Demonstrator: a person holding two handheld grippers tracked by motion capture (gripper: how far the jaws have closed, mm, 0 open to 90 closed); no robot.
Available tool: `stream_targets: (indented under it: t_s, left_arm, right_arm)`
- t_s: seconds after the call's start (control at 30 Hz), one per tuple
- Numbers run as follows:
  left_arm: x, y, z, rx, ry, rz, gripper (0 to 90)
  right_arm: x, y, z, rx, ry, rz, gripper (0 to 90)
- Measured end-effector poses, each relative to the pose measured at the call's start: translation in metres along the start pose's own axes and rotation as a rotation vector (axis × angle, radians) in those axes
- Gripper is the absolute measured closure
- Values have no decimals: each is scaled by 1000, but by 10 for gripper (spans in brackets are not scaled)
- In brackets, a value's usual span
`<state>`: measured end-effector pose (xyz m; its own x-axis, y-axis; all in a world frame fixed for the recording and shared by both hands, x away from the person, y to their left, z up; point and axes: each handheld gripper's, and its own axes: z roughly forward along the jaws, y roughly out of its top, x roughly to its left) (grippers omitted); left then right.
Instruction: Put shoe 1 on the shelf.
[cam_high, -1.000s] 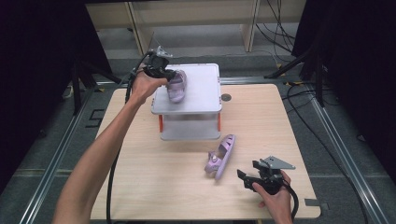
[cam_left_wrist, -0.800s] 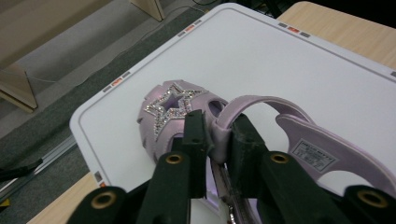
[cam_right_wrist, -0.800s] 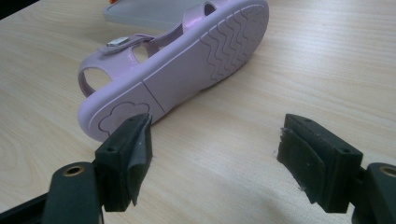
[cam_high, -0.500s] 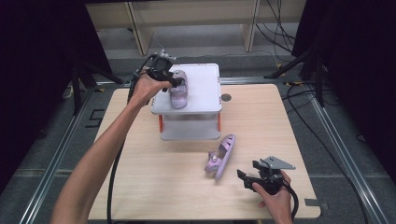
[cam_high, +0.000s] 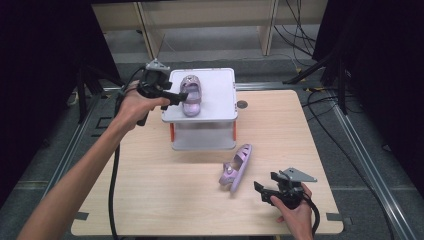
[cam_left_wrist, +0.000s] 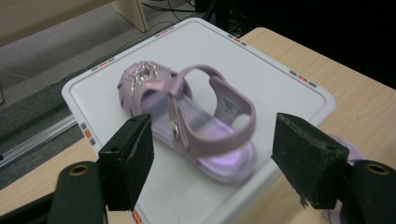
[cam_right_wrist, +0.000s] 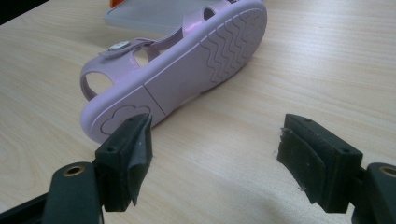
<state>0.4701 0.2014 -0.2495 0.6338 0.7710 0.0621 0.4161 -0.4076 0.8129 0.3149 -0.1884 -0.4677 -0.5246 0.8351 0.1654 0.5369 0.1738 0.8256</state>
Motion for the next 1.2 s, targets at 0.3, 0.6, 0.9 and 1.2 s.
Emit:
stream_targets:
  t_s: [0.3,0.6,0.9,1.2]
  left_arm:
    - [-11,-57,-49,-66,-28,-9,257]
    - [-39,-120,-57,-80,-75,-11,250]
    - [-60,-189,-49,-36,-93,27,230]
    - [-60,-238,-40,-41,-103,-30,166]
  right_arm:
    - [6,0,1,18,15,38,260]
    - [4,2,1,-11,45,8,267]
    - [8,1,1,20,34,-4,267]
    - [8,0,2,23,38,-5,266]
